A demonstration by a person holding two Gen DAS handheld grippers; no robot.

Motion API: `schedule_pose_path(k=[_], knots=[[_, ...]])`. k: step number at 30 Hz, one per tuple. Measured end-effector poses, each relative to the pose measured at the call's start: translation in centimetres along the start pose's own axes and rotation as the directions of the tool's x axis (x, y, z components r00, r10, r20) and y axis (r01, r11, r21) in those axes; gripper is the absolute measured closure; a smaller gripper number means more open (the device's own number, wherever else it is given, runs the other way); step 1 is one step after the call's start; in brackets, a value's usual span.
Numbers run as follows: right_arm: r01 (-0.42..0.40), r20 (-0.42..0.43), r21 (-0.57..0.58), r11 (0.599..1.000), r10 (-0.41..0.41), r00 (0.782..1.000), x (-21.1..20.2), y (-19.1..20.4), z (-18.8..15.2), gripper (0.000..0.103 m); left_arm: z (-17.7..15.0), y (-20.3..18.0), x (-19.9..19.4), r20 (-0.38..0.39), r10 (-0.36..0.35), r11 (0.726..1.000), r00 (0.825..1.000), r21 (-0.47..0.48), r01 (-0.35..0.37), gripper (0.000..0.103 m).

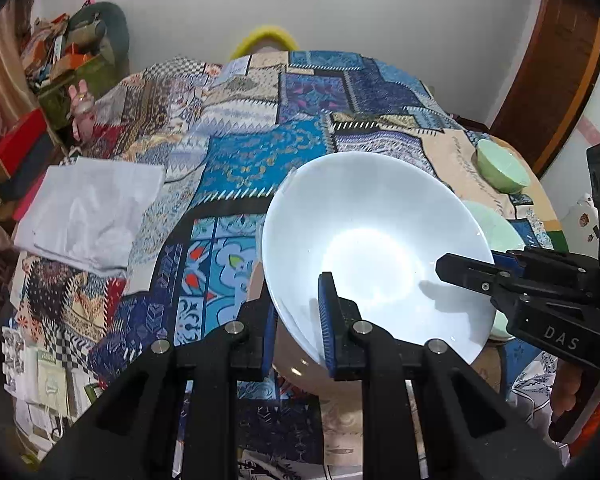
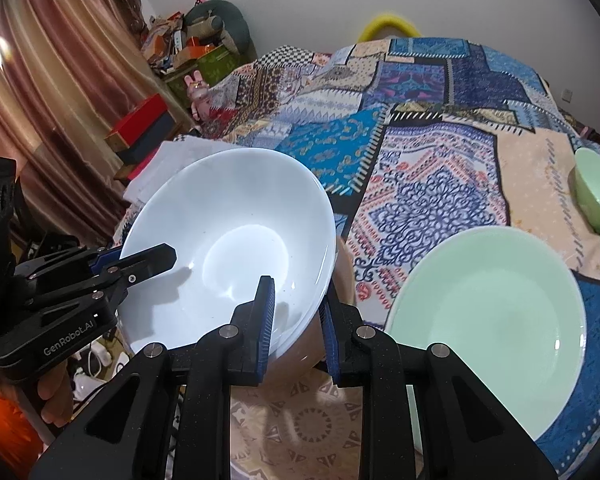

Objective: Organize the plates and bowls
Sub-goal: 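Lift the white spotted bowl with both tools and carry it toward the pale pink bowl, then lower the white spotted bowl onto the pale pink bowl and open both tools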

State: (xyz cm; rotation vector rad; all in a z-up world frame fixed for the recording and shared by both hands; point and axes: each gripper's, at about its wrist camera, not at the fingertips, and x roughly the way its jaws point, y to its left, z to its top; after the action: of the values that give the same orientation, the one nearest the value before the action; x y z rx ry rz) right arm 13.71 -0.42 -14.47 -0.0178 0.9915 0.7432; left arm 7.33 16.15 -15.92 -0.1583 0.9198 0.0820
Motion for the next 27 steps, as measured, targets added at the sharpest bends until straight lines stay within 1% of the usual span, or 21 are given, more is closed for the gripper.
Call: schedule_pose_path(k=[7,19,23,27], knots=[[-0.009,-0.042,0.007,1.000,0.010,0.999,1.4,0.0,-0.7,0.083,-0.9,0.7,1.5,-0.041,0.003,1.000,0.999,-0.015,-0.003,0.084],[-0.007,-0.089,0.006,1.000,0.007,0.996,3.1,-0.2,-1.4,0.083,-2.1,1.4,3.8,-0.104,0.006,1.000,0.995,-0.023,-0.009,0.085],[-0.005,-0.087,0.007,1.000,0.006,0.996,3.3,-0.3,-1.4,0.083,-2.1,1.6,4.1,-0.105,0.004,1.000,0.994,-0.030,-0.007,0.086],[0.012,-0.091,-0.006,1.000,-0.012,0.996,3.2,-0.2,-1.1,0.081,-1.9,1.3,4.5,-0.114,0.016,1.000,0.993,-0.024,-0.019,0.086]])
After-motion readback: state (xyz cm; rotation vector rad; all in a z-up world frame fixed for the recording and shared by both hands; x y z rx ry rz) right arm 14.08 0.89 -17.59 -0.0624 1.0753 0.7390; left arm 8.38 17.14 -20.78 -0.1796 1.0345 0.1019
